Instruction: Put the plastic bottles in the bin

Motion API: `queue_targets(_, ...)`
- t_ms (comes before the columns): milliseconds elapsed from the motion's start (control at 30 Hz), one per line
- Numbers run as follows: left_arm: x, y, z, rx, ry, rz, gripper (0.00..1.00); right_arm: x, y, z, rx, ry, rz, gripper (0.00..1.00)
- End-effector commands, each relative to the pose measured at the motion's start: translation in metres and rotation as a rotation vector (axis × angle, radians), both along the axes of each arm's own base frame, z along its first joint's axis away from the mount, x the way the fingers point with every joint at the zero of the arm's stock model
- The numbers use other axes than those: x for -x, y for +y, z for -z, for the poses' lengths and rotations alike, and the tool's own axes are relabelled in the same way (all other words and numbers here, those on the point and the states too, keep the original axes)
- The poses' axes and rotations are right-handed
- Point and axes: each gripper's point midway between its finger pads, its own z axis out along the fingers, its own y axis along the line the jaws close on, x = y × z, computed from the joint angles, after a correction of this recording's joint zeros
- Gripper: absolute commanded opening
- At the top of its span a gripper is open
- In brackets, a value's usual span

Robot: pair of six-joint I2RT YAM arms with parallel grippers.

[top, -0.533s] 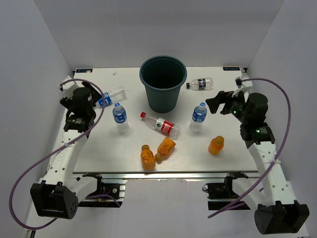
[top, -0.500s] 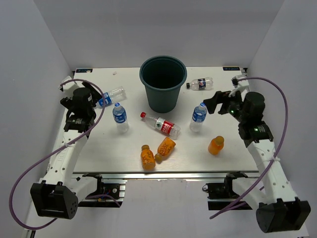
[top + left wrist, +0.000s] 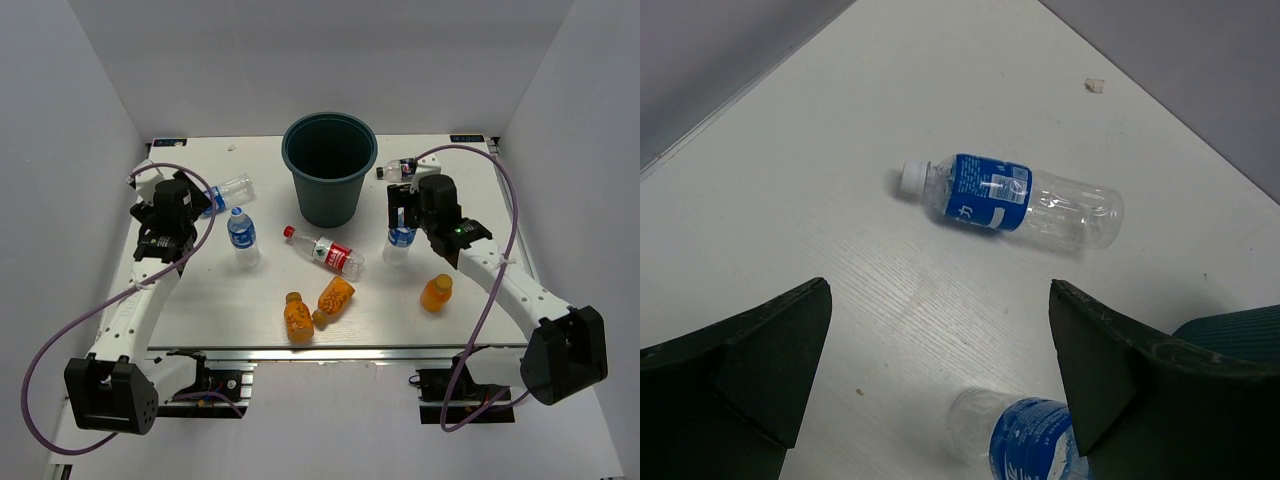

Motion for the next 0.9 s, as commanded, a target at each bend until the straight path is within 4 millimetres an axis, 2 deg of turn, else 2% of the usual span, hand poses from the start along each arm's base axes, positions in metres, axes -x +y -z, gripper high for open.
queue_targets(0, 0.002, -0.002, 0.0, 0.016, 0.011, 0.004, 0.98, -0.017, -0.002, -0.032, -0.035, -0.109, 0.068, 0.89)
queue_targets(67, 0.001, -0.005, 0.002, 0.025, 0.011, 0.022, 0.98, -0.015, 0.0, -0.027, -0.041, -0.103, 0.051, 0.89)
queue_targets(133, -0.001, -0.01, 0.001, 0.042, 0.005, 0.046, 0.98, -0.013, 0.007, -0.025, -0.063, -0.102, 0.02, 0.85)
queue_targets(200, -0.002, -0.014, 0.003, 0.064, 0.001, 0.059, 0.98, -0.011, 0.011, -0.023, -0.083, -0.106, -0.003, 0.7)
queue_targets(233, -0.002, -0.018, 0.003, 0.085, -0.006, 0.067, 0.98, -0.009, 0.012, -0.021, -0.095, -0.101, -0.004, 0.59)
queue_targets(300, -0.001, -0.02, 0.005, 0.11, -0.006, 0.064, 0.98, -0.007, 0.01, -0.02, -0.096, -0.1, 0.004, 0.47)
queue_targets(333, -0.001, -0.022, 0.007, 0.117, 0.004, 0.07, 0.98, -0.007, 0.008, -0.02, -0.103, -0.102, 0.021, 0.37)
queue_targets(433, 0.002, -0.021, 0.006, 0.138, 0.013, 0.053, 0.98, -0.008, 0.0, -0.038, -0.111, -0.147, 0.06, 0.21)
queue_targets(500, 0.004, -0.02, 0.0, 0.149, 0.003, 0.038, 0.98, -0.008, -0.005, -0.063, -0.127, -0.207, 0.089, 0.16)
queue_targets(567, 0.005, -0.022, -0.003, 0.161, 0.0, 0.041, 0.98, -0.006, -0.013, -0.09, -0.111, -0.275, 0.095, 0.15)
queue_targets(633, 0.012, -0.018, -0.013, 0.174, 0.01, 0.004, 0.98, -0.004, -0.017, -0.138, -0.123, -0.396, 0.088, 0.12)
queue_targets(667, 0.014, -0.017, -0.016, 0.178, 0.018, -0.001, 0.98, -0.003, -0.017, -0.156, -0.134, -0.44, 0.079, 0.12)
queue_targets(700, 0.016, -0.018, -0.022, 0.181, 0.017, 0.003, 0.98, 0.0, -0.015, -0.187, -0.154, -0.507, 0.059, 0.1)
queue_targets(800, 0.025, -0.023, -0.043, 0.21, -0.019, 0.028, 0.98, 0.007, 0.002, -0.246, -0.205, -0.656, -0.062, 0.06)
queue_targets(833, 0.027, -0.025, -0.047, 0.217, -0.038, 0.04, 0.98, 0.007, 0.012, -0.274, -0.23, -0.705, -0.11, 0.05)
queue_targets(867, 0.029, -0.026, -0.051, 0.222, -0.054, 0.052, 0.98, 0.01, 0.028, -0.289, -0.253, -0.729, -0.204, 0.05)
